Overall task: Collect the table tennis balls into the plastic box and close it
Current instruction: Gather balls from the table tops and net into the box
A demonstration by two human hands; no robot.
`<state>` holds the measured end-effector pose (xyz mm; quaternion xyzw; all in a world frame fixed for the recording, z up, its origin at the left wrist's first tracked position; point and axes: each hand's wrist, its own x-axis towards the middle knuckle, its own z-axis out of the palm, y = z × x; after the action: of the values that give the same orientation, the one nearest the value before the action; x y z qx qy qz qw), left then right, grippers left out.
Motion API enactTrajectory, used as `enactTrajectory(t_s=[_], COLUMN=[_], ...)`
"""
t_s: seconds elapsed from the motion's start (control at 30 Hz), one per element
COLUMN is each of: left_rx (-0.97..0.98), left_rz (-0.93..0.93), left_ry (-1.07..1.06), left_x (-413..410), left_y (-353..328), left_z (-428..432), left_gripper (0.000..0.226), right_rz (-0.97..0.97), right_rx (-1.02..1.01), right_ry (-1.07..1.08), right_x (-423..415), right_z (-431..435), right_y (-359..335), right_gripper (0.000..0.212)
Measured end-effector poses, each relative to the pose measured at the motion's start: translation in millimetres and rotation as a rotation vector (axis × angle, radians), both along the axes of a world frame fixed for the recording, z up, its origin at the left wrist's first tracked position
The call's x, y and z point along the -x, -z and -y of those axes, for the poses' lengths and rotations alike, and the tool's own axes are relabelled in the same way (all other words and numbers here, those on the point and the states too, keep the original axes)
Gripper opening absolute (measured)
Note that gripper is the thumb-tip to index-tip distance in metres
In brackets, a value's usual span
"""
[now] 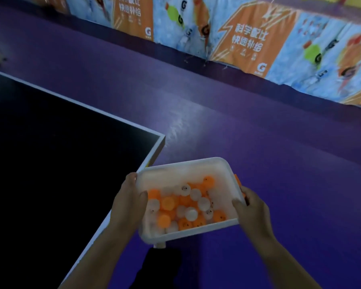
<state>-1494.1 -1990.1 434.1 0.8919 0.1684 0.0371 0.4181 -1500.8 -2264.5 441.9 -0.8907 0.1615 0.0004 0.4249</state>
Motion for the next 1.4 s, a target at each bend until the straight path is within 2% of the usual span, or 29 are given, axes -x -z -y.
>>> enactTrajectory(t_s=[0.27,0.43,0.6,0.9,1.03,1.17,1.33,1.4], left_rx=[-0.005,0.042,0.078,0.042,0.068,0.066,0.062,0.052], left_rz=[-0.008,-0.008,-0.035,-0.083,-0.083,-0.111,-0.127,-0.118], left_ry=[0.02,0.008,-0.092,-0.409,-0.551,-0.721,-0.956,-1.037], left_x=[-207,-296,-378,-542,-589,-613,-631,-640], left_y=[-28,-31,-22,-11,-8,-4,5,6], left_z=[-33,-41,-46,-33,-34,-56,-107,-132], left_gripper=[0.031,0.03,0.027,0.038,0.037,0.037,0.039,0.039], right_rz=[0.024,0.025,0.007,0.01,-0.005,-0.003,-0.032,-0.021], right_rx=[-0.002,-0.023,-0.057,-0.026,0.012,0.087,0.079,0.041], right_ry=[-0.007,-0.022,-0.116,-0.409,-0.548,-0.722,-0.931,-0.986], right_x=[-201,-302,-412,-643,-733,-797,-849,-867], right_z=[-31,-39,-47,-51,-72,-123,-208,-246], right_y=[-23,-25,-12,-23,-32,-21,-6,-5], right_gripper=[0.03,0.032,0.027,0.023,0.03,0.04,0.025,0.027])
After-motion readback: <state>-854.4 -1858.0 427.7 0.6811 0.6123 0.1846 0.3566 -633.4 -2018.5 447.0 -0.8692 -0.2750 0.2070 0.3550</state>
